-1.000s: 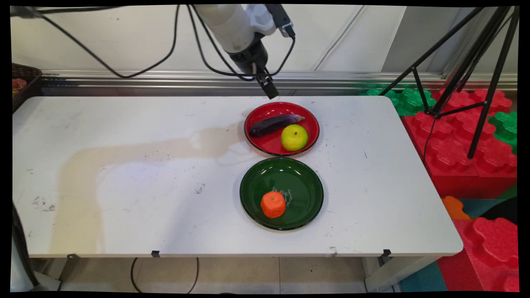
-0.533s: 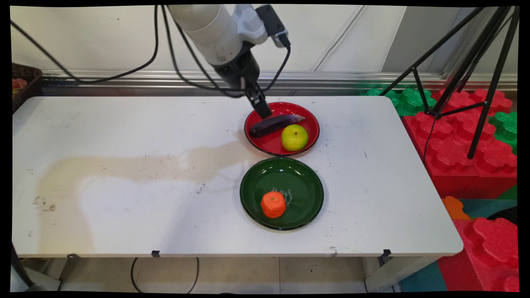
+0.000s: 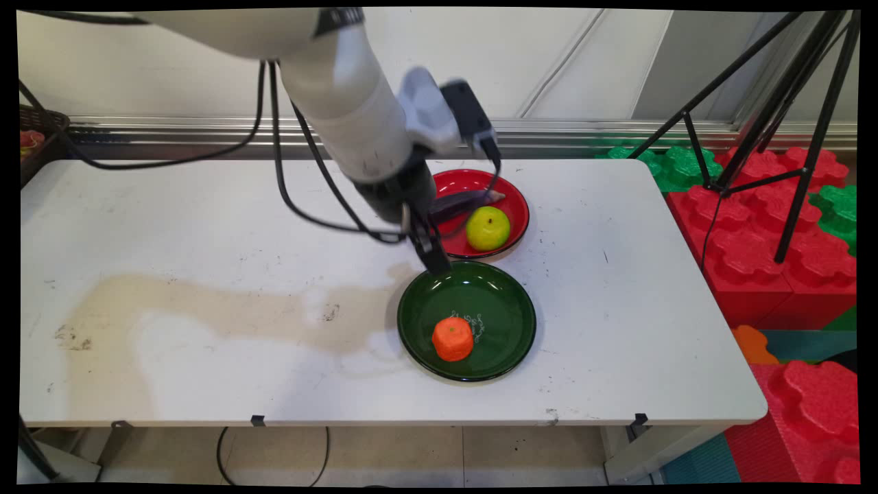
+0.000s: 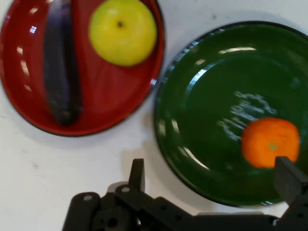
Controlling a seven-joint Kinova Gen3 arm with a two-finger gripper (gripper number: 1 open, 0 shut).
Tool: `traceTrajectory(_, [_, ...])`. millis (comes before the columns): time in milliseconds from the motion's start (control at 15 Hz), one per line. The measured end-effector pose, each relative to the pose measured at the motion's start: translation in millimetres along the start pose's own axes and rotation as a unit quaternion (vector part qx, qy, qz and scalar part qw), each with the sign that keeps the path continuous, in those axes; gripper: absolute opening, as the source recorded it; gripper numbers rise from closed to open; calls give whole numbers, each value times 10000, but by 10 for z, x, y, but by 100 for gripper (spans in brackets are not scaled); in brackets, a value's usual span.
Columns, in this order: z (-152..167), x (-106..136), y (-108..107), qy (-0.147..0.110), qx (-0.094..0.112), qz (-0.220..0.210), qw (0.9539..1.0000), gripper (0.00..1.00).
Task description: Pick up the mandarin from the green plate
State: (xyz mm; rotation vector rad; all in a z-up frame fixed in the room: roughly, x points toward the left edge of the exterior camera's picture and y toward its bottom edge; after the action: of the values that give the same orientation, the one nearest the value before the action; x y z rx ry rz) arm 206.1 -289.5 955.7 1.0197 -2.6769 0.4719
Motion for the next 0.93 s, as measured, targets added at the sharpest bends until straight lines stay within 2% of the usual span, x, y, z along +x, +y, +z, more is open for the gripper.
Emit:
traceTrajectory(133, [83, 1, 169, -135, -75, -13, 9999, 100])
traceTrajectory(400, [267, 8, 364, -324, -166, -46, 9993, 100])
traceTrajectory(933, [774, -3, 615, -581, -281, -33, 9979, 100])
